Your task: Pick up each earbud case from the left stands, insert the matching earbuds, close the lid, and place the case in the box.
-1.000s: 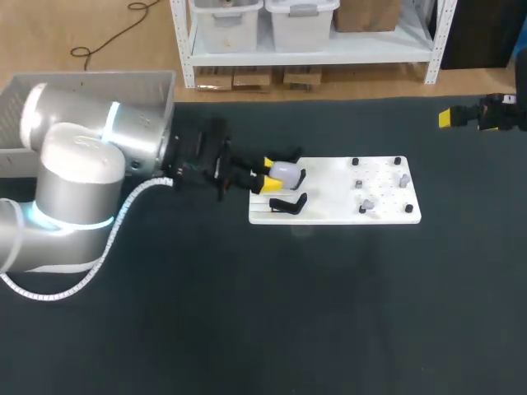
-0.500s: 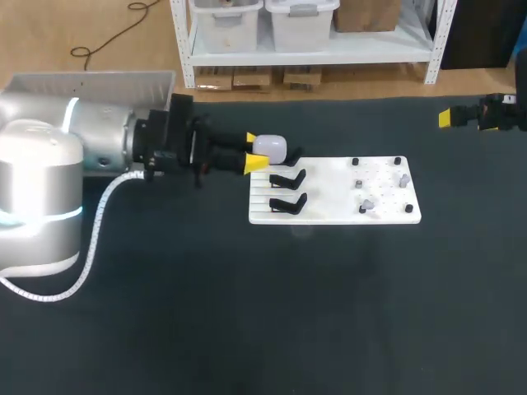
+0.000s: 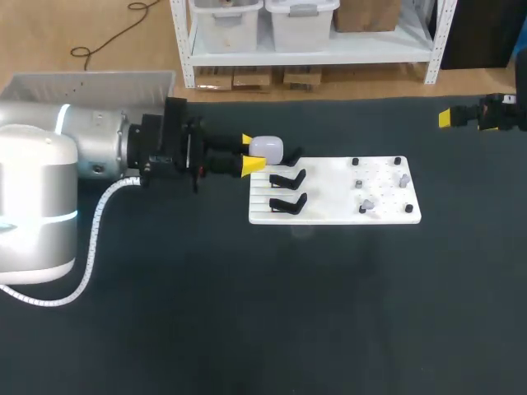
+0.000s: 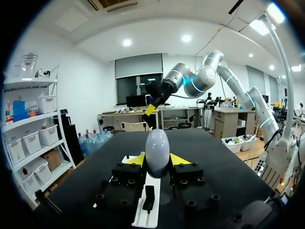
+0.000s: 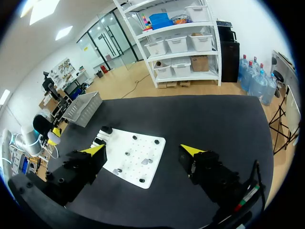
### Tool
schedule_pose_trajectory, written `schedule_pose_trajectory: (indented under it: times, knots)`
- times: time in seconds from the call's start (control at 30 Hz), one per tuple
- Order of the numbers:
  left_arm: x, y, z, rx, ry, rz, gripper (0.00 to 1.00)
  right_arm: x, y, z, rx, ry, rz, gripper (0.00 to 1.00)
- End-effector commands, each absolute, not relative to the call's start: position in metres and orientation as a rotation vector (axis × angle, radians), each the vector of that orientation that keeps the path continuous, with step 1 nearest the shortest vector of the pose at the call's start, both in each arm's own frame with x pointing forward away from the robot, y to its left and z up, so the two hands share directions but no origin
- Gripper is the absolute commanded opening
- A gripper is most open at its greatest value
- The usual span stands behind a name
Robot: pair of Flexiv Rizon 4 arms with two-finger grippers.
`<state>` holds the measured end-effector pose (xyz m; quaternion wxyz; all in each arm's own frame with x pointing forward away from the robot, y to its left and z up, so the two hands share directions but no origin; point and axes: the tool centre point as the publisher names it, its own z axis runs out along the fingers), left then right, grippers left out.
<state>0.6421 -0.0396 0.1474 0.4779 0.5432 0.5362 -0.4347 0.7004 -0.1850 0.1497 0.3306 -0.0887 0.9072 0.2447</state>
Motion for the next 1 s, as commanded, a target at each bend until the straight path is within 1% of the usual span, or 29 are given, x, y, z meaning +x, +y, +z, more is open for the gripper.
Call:
schedule_pose_trajectory:
  times: [0.03, 0.43, 0.63, 1.0]
  knots:
    - [0.641, -0.040, 0.147, 1.323, 1.308, -1.057, 0.00, 0.700, -0.185, 0.150, -0.233, 2.372, 0.641, 1.00]
    - [0.635, -0.045, 0.148, 1.335, 1.259, -1.066, 0.00, 0.700, -0.185, 0.150, -0.233, 2.372, 0.641, 1.00]
    - [0.633, -0.048, 0.143, 1.329, 1.251, -1.095, 0.00, 0.684, -0.178, 0.160, -0.301, 2.362, 0.630, 1.00]
    - [0.636, -0.053, 0.133, 1.319, 1.260, -1.124, 0.00, 0.641, -0.131, 0.193, -0.484, 2.315, 0.610, 1.00]
